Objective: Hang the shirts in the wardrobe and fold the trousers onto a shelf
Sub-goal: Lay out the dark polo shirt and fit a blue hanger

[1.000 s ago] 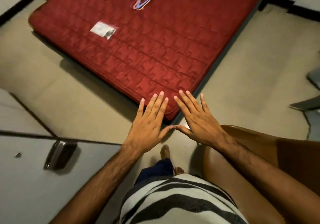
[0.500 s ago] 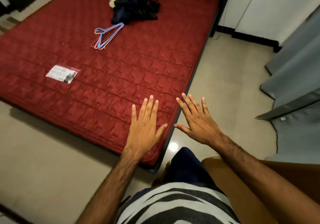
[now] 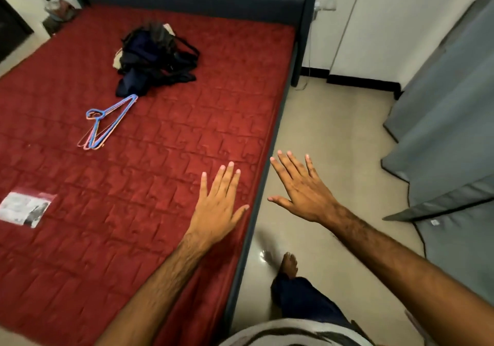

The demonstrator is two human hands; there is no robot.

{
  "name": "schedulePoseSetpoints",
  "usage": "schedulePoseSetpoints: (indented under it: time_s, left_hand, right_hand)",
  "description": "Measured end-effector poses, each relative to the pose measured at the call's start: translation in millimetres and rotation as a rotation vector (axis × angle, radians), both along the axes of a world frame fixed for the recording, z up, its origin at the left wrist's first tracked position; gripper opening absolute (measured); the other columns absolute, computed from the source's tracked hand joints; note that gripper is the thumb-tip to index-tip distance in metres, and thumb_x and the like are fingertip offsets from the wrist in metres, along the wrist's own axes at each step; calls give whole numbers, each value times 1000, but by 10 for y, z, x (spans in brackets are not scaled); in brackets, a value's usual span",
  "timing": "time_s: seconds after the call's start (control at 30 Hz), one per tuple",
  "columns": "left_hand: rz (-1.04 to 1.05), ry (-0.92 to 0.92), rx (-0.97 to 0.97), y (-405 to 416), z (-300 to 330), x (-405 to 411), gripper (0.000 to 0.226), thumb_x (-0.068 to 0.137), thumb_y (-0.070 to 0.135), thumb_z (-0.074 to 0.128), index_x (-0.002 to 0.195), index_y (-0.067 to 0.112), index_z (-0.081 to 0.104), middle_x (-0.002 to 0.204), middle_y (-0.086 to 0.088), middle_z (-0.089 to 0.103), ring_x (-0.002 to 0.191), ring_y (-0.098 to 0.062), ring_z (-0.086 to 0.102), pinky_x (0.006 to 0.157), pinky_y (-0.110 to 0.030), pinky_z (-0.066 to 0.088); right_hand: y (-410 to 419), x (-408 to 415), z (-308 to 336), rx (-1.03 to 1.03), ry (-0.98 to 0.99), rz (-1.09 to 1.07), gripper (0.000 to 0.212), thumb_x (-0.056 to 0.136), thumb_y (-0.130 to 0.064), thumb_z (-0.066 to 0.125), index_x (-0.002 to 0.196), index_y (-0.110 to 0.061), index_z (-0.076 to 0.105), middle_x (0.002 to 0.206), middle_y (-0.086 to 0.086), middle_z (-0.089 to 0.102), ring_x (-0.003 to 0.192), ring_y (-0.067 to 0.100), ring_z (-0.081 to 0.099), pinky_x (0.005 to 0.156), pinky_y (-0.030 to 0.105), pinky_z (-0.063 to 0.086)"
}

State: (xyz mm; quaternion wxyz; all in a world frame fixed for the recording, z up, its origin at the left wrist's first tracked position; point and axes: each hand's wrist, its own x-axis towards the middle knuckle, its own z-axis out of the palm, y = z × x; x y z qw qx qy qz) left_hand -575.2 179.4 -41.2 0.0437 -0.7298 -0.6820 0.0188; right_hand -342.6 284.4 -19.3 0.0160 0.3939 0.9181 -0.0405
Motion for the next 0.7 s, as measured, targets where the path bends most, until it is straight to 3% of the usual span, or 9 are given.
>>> schedulePoseSetpoints:
  time_s: [0.13,0.33,0.57,0.7]
  left_hand:
    - [-13,-12,33,1078,114,238,83,97,62,35,159,9,17,168,-11,6,155,-26,8,119,-61,14]
    - [55,-51,82,2238,287,332,82,98,62,32,159,10,15,168,-10,6,155,-25,6,120,-61,14]
    - [157,-56,81,3487,164,85,82,98,63,30,159,10,17,168,-10,7,155,-25,7,120,-62,13]
    - [256,-91,84,4224,21,-206,82,96,63,31,158,10,23,167,-9,13,154,-24,12,119,-63,16]
  right_hand:
    - [1037,251,112,15,0,11,93,89,-76,22,159,-16,10,165,10,10,153,29,10,120,60,11]
    - [2359,365,263,0,-9,31,93,88,-77,15,159,-20,-1,166,8,-1,153,27,0,121,58,3]
    - [3850,-57,260,28,8,150,91,92,-76,26,159,-20,2,166,7,1,153,26,2,120,56,-2]
    - [4777,-518,227,23,-16,224,93,87,-78,21,159,-21,5,166,6,4,153,25,3,122,58,2]
